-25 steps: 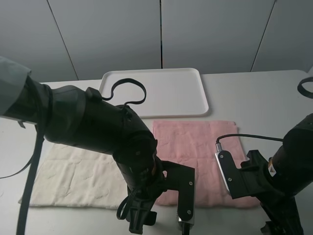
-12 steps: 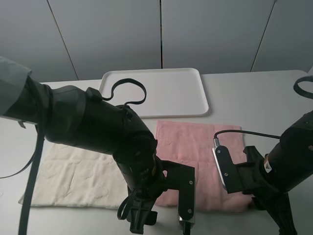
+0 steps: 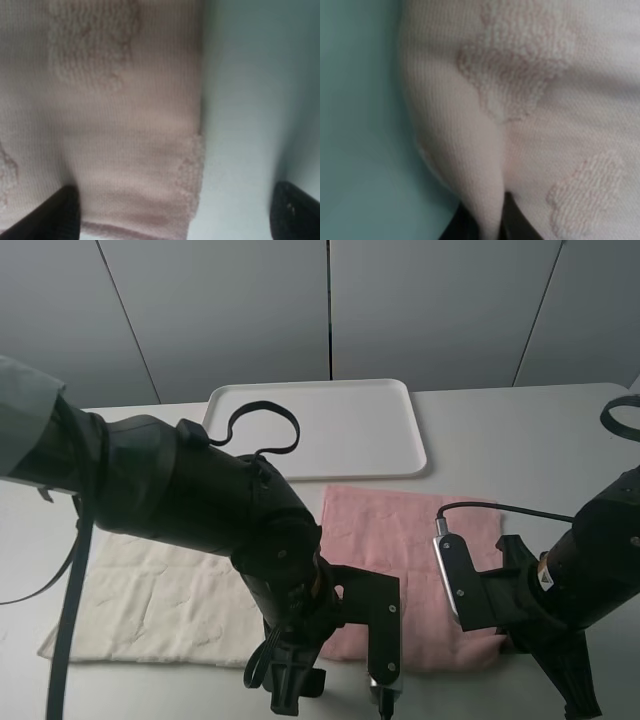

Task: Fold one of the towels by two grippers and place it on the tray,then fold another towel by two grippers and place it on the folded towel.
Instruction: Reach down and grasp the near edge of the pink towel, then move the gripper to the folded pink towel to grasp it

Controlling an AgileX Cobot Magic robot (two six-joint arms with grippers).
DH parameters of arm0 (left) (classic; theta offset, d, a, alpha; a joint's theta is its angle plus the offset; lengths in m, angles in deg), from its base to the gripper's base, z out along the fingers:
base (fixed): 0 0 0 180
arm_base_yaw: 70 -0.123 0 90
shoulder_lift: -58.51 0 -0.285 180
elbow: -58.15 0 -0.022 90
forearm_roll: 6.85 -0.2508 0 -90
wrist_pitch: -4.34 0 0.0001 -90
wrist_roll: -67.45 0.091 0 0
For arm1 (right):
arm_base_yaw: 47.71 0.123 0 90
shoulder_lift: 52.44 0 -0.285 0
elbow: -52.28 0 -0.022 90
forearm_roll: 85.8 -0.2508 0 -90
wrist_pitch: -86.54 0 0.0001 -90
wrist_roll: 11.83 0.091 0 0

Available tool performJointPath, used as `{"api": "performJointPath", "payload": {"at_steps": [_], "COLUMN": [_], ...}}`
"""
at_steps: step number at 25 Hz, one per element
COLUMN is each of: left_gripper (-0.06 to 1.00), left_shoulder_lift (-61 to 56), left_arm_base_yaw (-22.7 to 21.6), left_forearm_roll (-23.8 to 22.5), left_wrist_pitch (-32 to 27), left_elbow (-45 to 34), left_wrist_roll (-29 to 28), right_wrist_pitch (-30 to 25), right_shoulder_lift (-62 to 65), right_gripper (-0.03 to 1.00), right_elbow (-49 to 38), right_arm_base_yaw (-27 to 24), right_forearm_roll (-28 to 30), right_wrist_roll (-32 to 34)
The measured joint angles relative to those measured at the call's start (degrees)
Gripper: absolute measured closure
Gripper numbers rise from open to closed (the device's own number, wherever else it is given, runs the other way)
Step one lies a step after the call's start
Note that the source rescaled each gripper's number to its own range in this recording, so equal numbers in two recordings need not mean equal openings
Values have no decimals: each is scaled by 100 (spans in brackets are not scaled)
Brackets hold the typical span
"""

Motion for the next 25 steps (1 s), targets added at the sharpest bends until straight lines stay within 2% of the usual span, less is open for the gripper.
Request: {"api": "performJointPath", "payload": {"at_steps": [5,13,15,17,22,23,25], "left_gripper": [-3,-3,2,17,82,90,93], "left_shoulder_lift": [34,69,69,69,105,105,105], "left_arm_base_yaw": [0,0,0,10,10,10,10], "left_forearm_roll": [-395,-471,-475,-496,-700,-710,-710], "left_wrist_pitch": [21,-46,-59,-59,71,71,71], "left_elbow": [0,39,39,39,60,70,70], "left_wrist_roll": [-228,-407,-419,-426,-431,-431,-431], "right_wrist_pitch": [0,34,43,46,46,46,46], "right_shoulder_lift": [0,0,0,0,0,0,0], "right_gripper": [95,95,95,95,95,95,95], "right_elbow": [0,0,0,0,0,0,0], "right_arm_base_yaw": [0,0,0,0,0,0,0], "right_forearm_roll": [-9,-144,-197,-261,-273,-273,-284], "right_wrist_roll": [22,22,22,22,22,22,22]}}
